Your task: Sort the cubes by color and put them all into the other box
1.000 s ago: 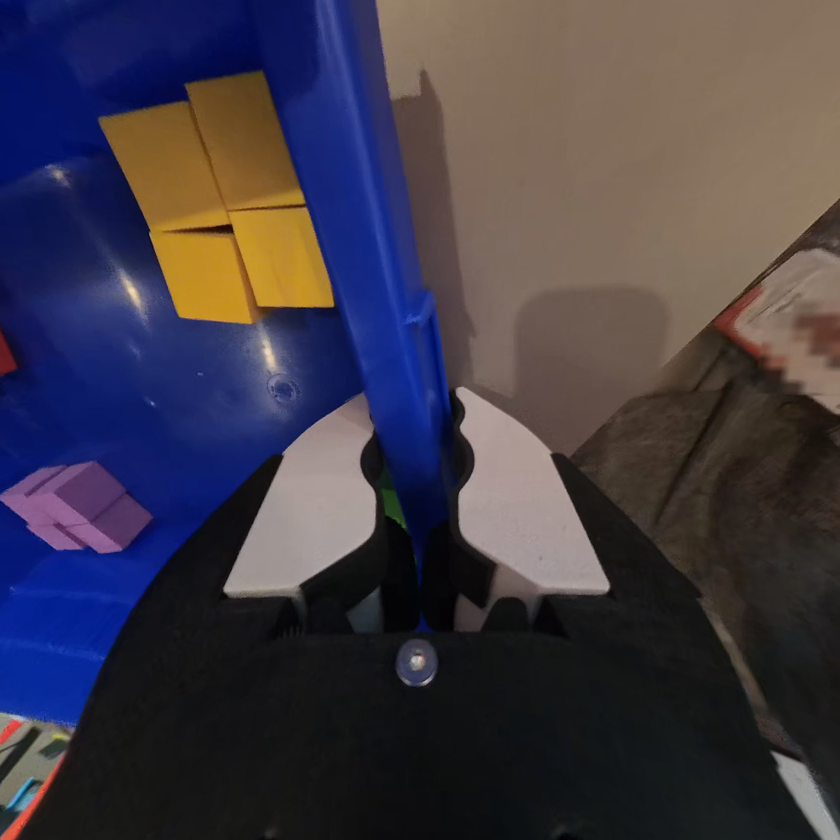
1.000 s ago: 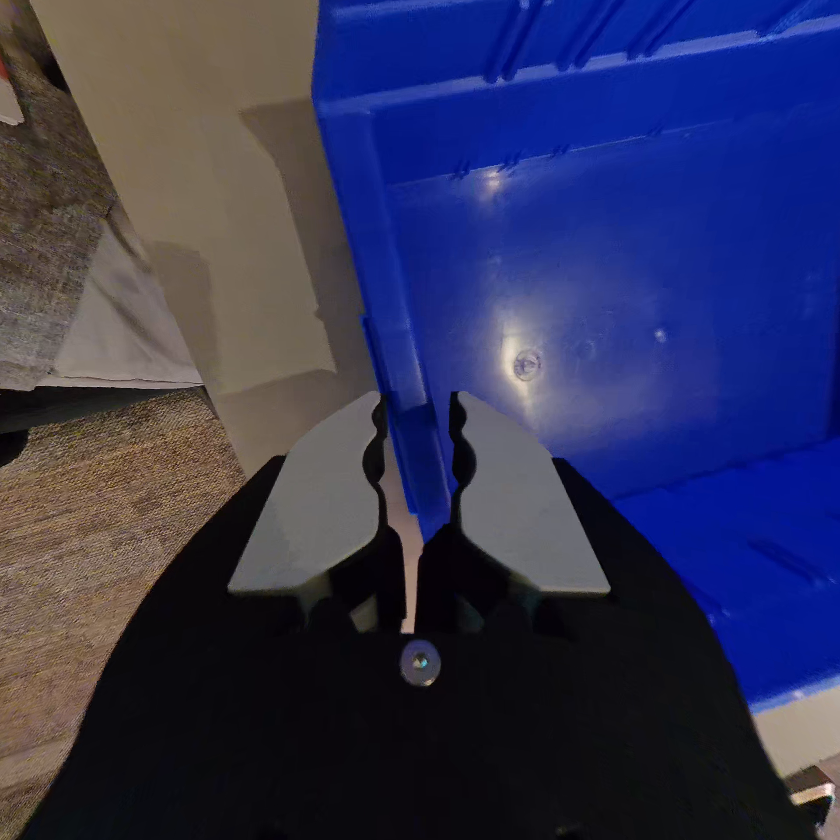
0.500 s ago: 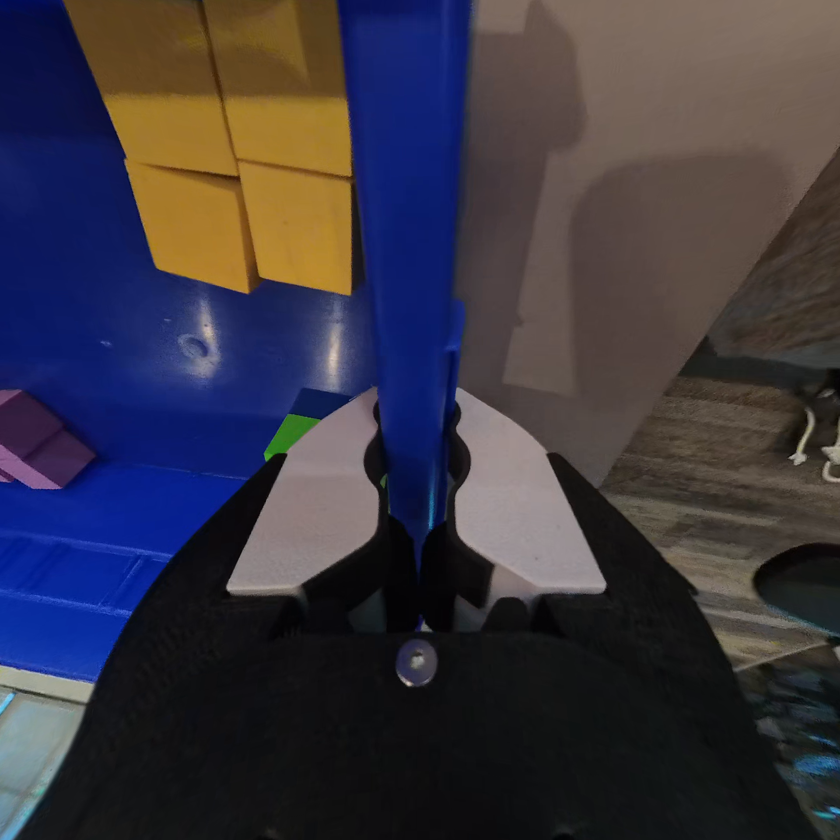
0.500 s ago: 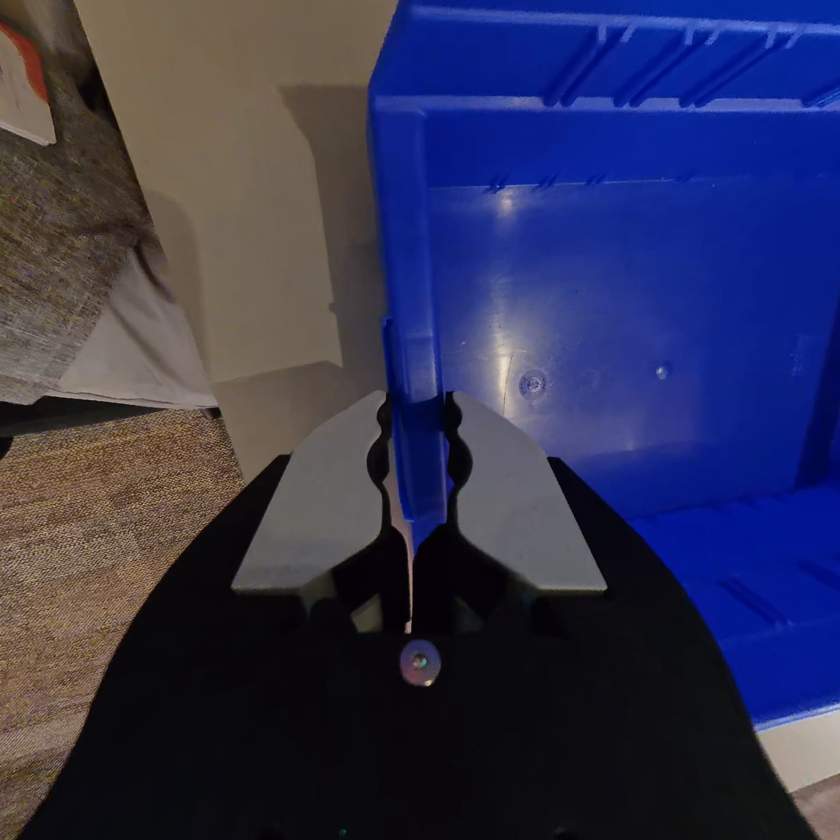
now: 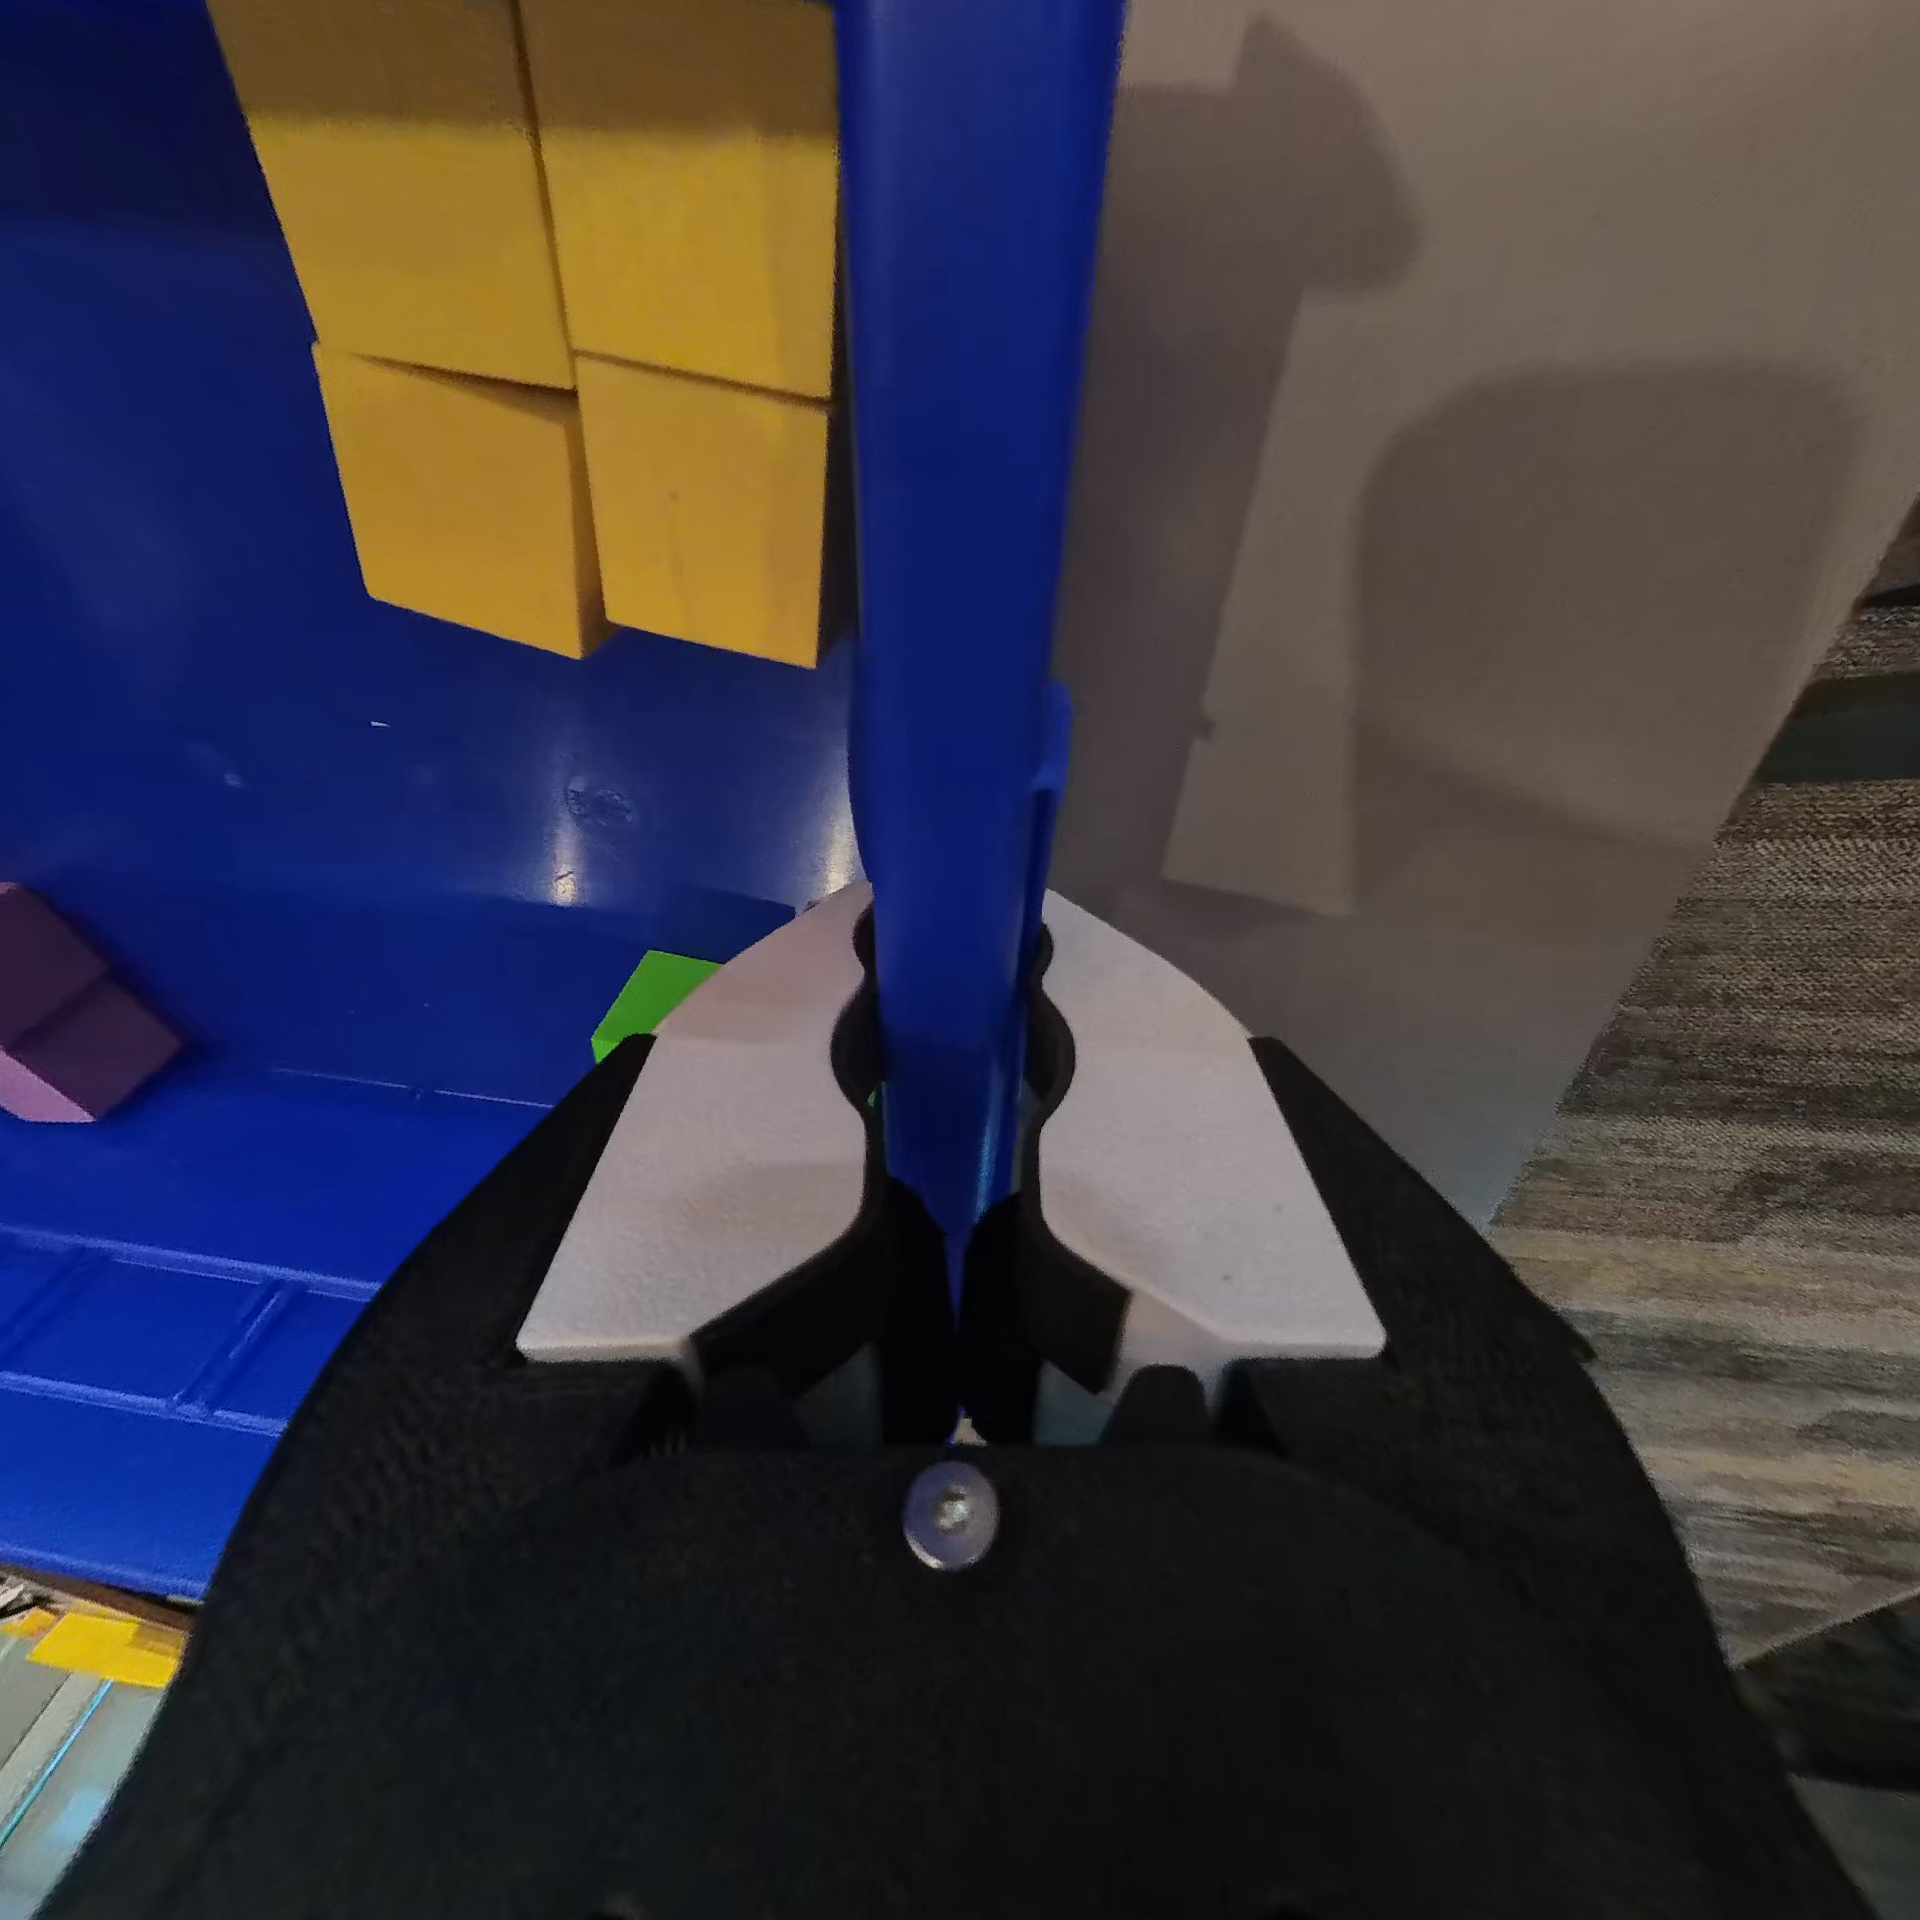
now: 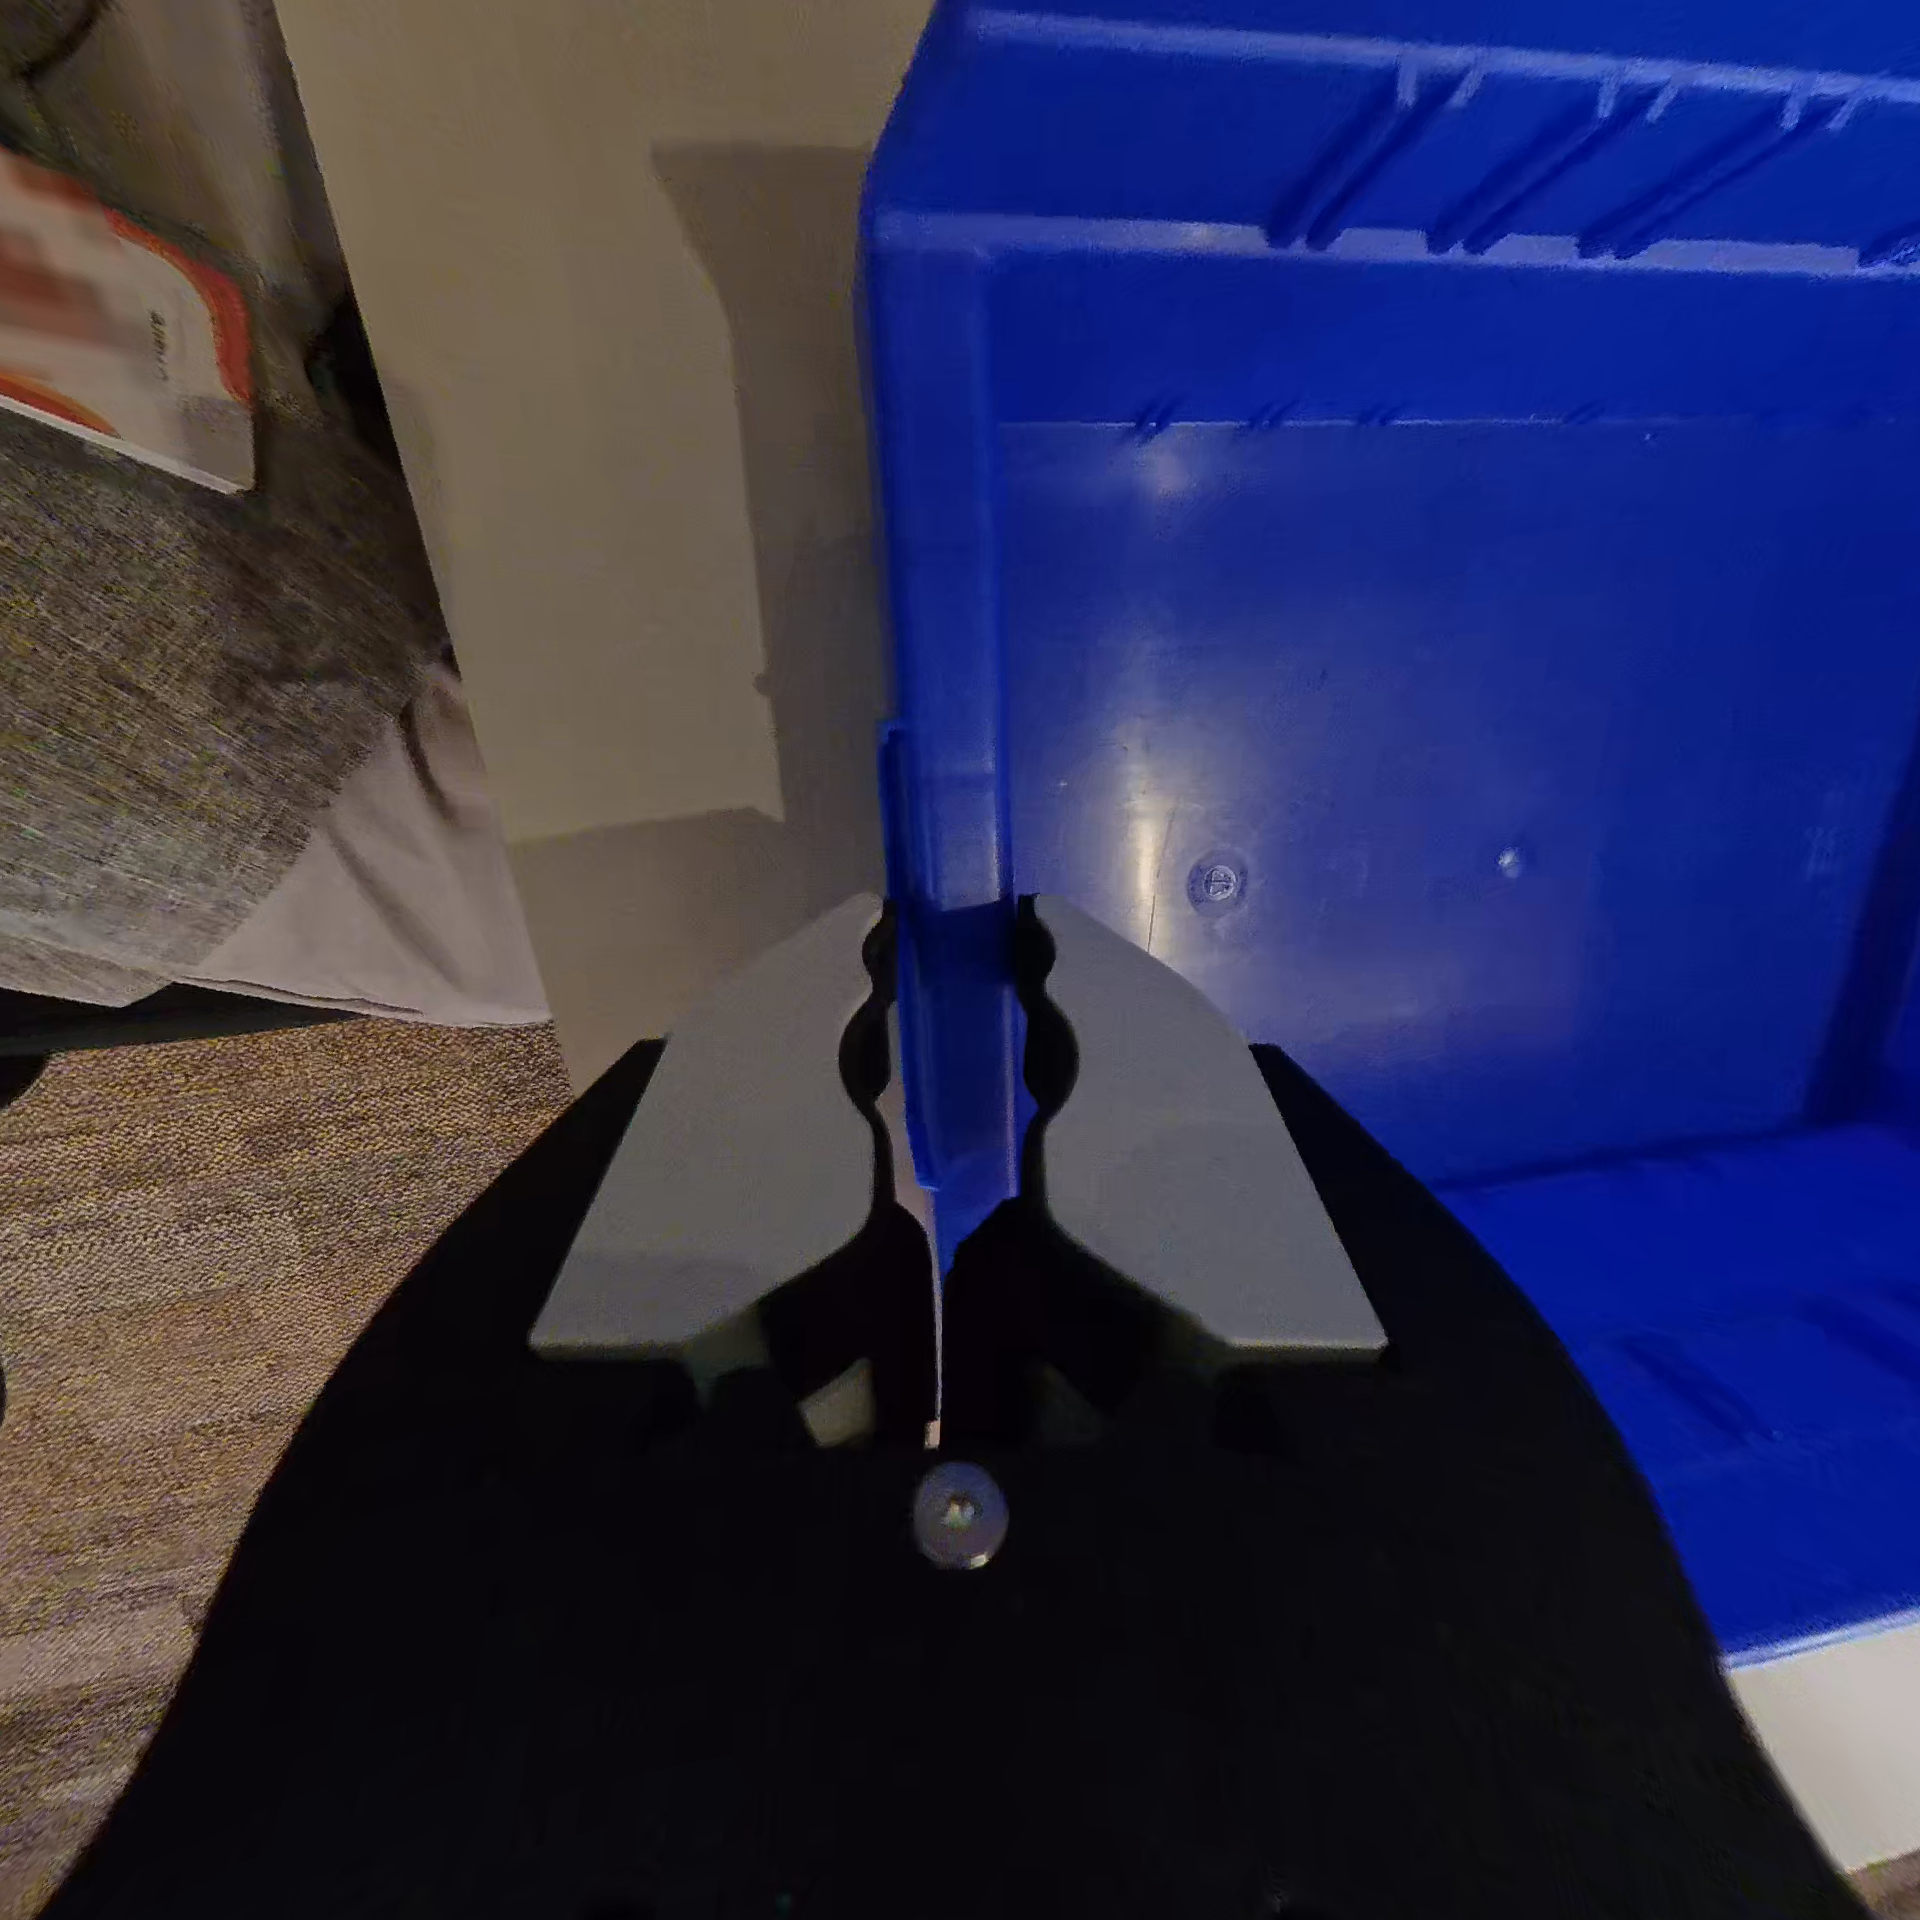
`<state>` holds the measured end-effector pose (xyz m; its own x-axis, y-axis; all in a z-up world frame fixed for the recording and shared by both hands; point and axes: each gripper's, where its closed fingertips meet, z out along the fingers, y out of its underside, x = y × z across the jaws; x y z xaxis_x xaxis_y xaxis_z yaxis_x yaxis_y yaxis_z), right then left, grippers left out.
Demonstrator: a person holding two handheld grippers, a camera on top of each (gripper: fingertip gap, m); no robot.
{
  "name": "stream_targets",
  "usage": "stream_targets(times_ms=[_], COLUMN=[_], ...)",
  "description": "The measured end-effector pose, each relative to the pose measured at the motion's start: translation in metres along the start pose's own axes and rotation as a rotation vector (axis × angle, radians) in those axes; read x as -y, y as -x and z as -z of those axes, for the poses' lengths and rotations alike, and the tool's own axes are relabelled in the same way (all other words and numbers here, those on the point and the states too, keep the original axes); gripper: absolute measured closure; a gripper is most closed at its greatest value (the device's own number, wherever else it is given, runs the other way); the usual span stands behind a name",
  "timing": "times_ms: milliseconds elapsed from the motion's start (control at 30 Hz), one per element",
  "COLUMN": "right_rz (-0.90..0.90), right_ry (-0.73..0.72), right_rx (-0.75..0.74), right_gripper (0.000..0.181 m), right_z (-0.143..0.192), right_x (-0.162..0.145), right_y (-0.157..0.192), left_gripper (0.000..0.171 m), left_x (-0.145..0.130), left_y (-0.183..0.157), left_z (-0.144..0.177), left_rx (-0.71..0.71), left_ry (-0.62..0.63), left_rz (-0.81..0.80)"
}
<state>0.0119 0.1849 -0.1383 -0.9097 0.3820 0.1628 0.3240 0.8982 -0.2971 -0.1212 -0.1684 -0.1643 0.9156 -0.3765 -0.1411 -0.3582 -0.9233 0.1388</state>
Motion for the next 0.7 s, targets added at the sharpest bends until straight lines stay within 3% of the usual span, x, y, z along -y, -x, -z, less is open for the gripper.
stream_targets(times_ms=[267,433,567,700], right_rz=[-0.044,-0.132,-0.185,-0.210], right_ry=[0.030,-0.059,-0.160,-0.282], right_rx=[0.038,-0.007,-0.059,-0.167], right_gripper=[0.158,0.121,0.119,0.119], right_z=[-0.001,0.014,0.034,0.054], right_x=[0.004,0.018,0.033,0.050], right_y=[0.001,-0.003,-0.001,-0.004], left_gripper=[0.146,0.126,0.110,0.110], left_x=[-0.010,-0.013,-0.012,-0.013], left_y=[-0.007,-0.011,-0.005,0.011], left_z=[0.000,0.014,0.051,0.096], left_rx=[-0.032,-0.060,-0.052,0.050], left_ry=[0.003,-0.028,-0.205,-0.476], left_rz=[0.027,0.070,0.253,0.510])
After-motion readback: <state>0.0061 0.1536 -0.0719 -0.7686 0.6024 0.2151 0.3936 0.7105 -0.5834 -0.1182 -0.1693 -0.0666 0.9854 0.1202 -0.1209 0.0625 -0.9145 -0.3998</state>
